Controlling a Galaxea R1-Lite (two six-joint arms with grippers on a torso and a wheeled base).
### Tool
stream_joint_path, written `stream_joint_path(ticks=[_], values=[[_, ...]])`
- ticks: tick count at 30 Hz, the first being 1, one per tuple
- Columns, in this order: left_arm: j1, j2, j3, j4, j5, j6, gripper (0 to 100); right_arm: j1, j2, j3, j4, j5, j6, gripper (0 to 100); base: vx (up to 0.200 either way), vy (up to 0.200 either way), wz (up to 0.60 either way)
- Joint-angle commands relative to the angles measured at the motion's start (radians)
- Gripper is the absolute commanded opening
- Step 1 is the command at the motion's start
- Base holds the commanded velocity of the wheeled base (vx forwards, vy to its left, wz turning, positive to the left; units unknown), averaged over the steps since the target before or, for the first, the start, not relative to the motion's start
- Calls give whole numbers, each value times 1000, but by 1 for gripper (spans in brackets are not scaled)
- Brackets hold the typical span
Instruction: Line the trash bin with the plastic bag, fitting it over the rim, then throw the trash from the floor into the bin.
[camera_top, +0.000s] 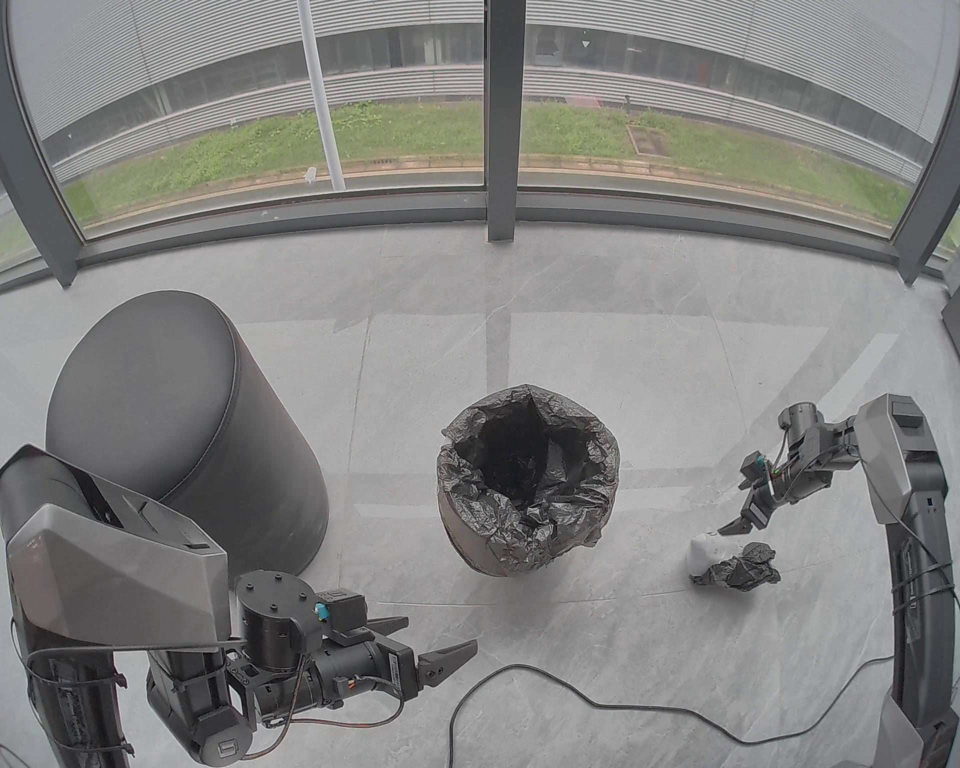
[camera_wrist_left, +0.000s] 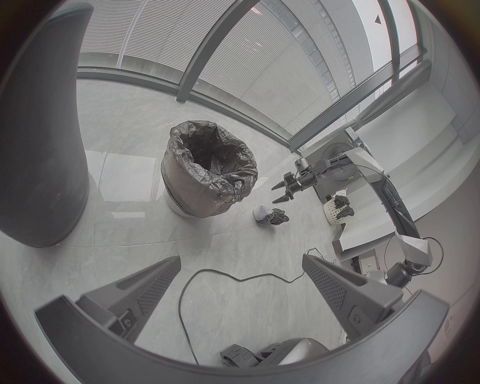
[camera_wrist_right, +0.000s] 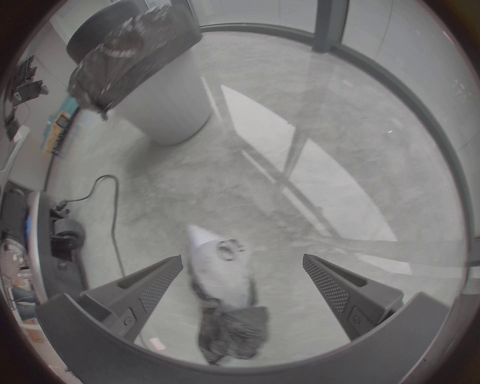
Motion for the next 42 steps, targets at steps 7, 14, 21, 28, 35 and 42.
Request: stream_joint_path(ticks=[7,14,21,28,35,42], values=[[-11,28,-1,-1,0,-1,100,61,205,-30,227,33,-160,100,0,0,0],[-11,28,-1,-1,19,-2,100,58,344,-30,52,14,-152,100,0,0,0],[-13,48,-10,-1,20,-2,100,47,344,-30,-57,8,-66,100,0,0,0],[-11,48,-15,-1,20,-1,100,37,344,-30,-112,30,-28,0,0,0,0],[-13,52,-15,-1,20,-2,100,27,344,-30,-47,59,210,0,0,0,0],[-14,59,-16,-2,22,-1,100,-34,171,-30,-100,151,296,0,0,0,0]])
